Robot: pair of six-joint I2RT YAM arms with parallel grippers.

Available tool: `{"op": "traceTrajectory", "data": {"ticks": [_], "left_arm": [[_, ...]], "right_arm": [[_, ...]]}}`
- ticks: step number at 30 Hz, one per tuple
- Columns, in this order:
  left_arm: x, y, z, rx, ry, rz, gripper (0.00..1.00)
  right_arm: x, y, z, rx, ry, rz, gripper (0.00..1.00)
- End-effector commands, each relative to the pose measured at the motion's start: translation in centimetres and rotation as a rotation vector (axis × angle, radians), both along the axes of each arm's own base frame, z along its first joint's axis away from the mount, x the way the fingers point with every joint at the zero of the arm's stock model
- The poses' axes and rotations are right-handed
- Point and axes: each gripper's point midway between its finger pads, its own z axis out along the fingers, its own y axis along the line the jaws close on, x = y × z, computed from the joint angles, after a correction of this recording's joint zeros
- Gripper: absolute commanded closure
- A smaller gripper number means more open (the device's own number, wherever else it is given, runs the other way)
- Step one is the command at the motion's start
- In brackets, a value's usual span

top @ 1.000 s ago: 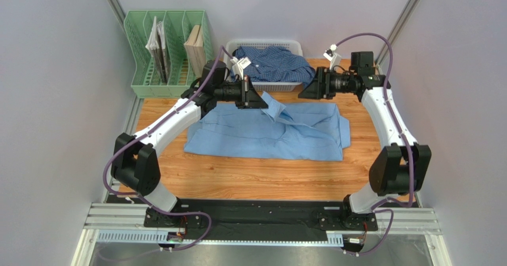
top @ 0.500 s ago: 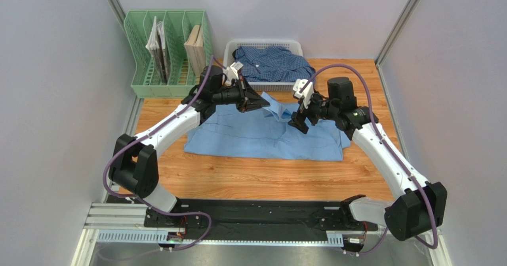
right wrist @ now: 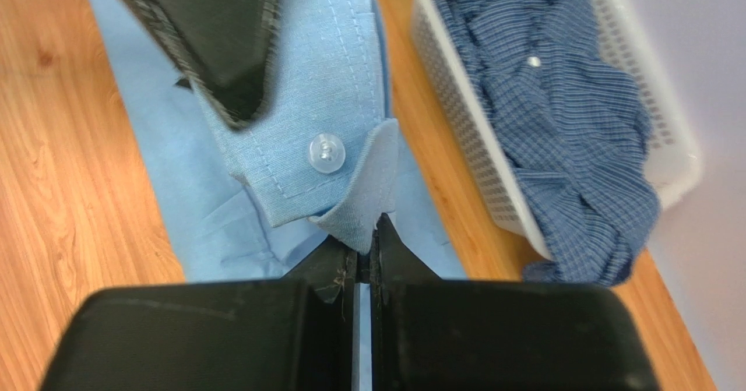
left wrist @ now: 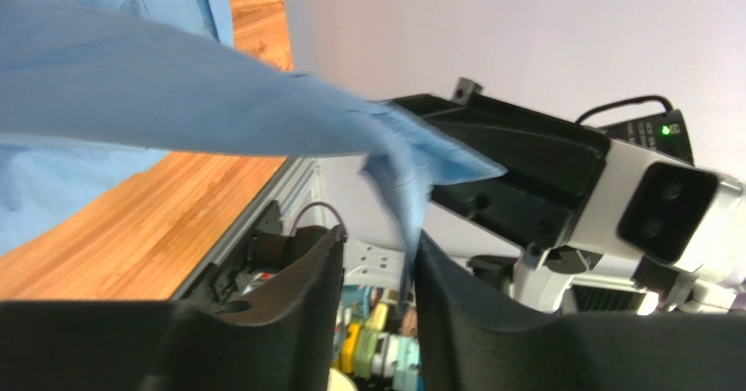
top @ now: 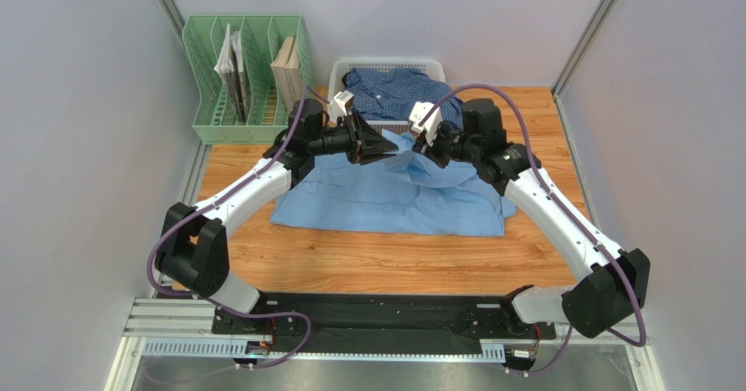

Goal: Fold and stack the long sleeve shirts
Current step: Fold the shirt

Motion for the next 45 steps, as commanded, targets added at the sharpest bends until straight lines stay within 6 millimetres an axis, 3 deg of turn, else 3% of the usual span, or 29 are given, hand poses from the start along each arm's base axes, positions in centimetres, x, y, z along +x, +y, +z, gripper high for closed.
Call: {"op": "traceTrajectory", "data": {"ticks": [1, 2, 3, 5, 6, 7, 8, 9, 10, 11, 12, 13, 14, 15, 16, 19, 23, 27, 32, 33, 35, 37, 39, 45], "left_arm": [[0.3, 1.5, 2.5, -0.021, -0.086, 0.036, 0.43], [1.0, 2.9, 2.2, 0.015, -0.121, 0.066, 0.31], [1.5, 3.7, 2.1, 0.039, -0.143, 0.083, 0.2], [2.7, 6.0, 1.6, 0.118, -0.167, 0.132, 0.17], [3.1, 6.8, 1.3, 0.175, -0.247, 0.131, 0.16], [3.0, 7.6, 0.0, 0.242, -0.223, 0.127, 0.15], [3.8, 8.5, 0.5, 0.282, -0.265, 0.156, 0.14], [4.0, 9.1, 0.0, 0.344, -0.339, 0.132, 0.14], [3.6, 9.6, -1.2, 0.394, -0.305, 0.111, 0.13], [3.7, 10.0, -1.0, 0.42, -0.32, 0.111, 0.13], [3.7, 10.3, -1.5, 0.45, -0.331, 0.104, 0.13], [3.3, 10.8, -1.8, 0.487, -0.352, 0.096, 0.12], [3.4, 11.4, -2.6, 0.527, -0.361, 0.11, 0.12], [3.4, 11.8, -2.8, 0.553, -0.378, 0.114, 0.12], [3.1, 12.4, -3.5, 0.595, -0.379, 0.114, 0.12], [2.8, 13.7, -5.8, 0.677, -0.355, 0.119, 0.13], [2.2, 14.5, -8.2, 0.704, -0.338, 0.097, 0.13], [2.4, 14.9, -7.6, 0.666, -0.391, 0.116, 0.12], [2.4, 15.5, -6.6, 0.651, -0.493, 0.126, 0.12], [2.1, 15.6, -6.6, 0.663, -0.52, 0.108, 0.12], [1.9, 15.7, -6.7, 0.67, -0.546, 0.084, 0.13], [1.4, 15.8, -6.9, 0.678, -0.569, 0.055, 0.13], [1.2, 15.9, -7.1, 0.686, -0.578, 0.042, 0.13], [1.2, 16.7, -6.9, 0.711, -0.636, 0.077, 0.12]], "right_arm": [[1.6, -3.4, 6.0, 0.067, -0.035, -0.084, 1.0], [1.9, -4.2, 7.7, 0.062, -0.064, -0.083, 1.0], [1.5, -5.3, 7.2, 0.034, -0.012, -0.091, 1.0], [2.8, -8.0, 6.6, -0.003, 0.026, -0.124, 1.0], [2.4, -9.1, 7.0, -0.027, 0.058, -0.135, 1.0], [3.5, -10.6, 5.3, -0.061, 0.12, -0.162, 1.0], [3.7, -11.4, 4.8, -0.109, 0.124, -0.144, 1.0], [2.8, -12.2, 4.3, -0.146, 0.203, -0.14, 1.0], [3.0, -13.4, 3.5, -0.183, 0.241, -0.156, 1.0], [3.8, -14.1, 1.0, -0.229, 0.327, -0.151, 1.0], [3.2, -15.1, -0.4, -0.281, 0.393, -0.141, 1.0], [4.1, -16.8, -0.1, -0.316, 0.387, -0.173, 1.0], [5.0, -17.7, -2.1, -0.351, 0.444, -0.172, 1.0], [5.9, -18.6, -2.4, -0.378, 0.431, -0.182, 1.0], [7.2, -20.8, -2.5, -0.407, 0.409, -0.237, 1.0], [10.8, -22.4, -3.1, -0.483, 0.31, -0.24, 1.0], [14.4, -20.5, -1.7, -0.547, 0.171, -0.165, 1.0], [16.9, -16.3, -0.7, -0.582, 0.038, -0.074, 1.0], [20.6, -13.5, 1.2, -0.674, -0.226, -0.064, 1.0], [20.8, -12.7, 0.8, -0.696, -0.253, -0.037, 1.0], [22.2, -12.2, 2.9, -0.733, -0.396, -0.033, 1.0], [22.5, -11.6, 3.0, -0.758, -0.465, 0.011, 1.0], [23.7, -11.3, 4.9, -0.816, -0.619, 0.039, 1.0], [26.4, -11.5, 5.6, -0.899, -0.729, 0.036, 1.0]]}}
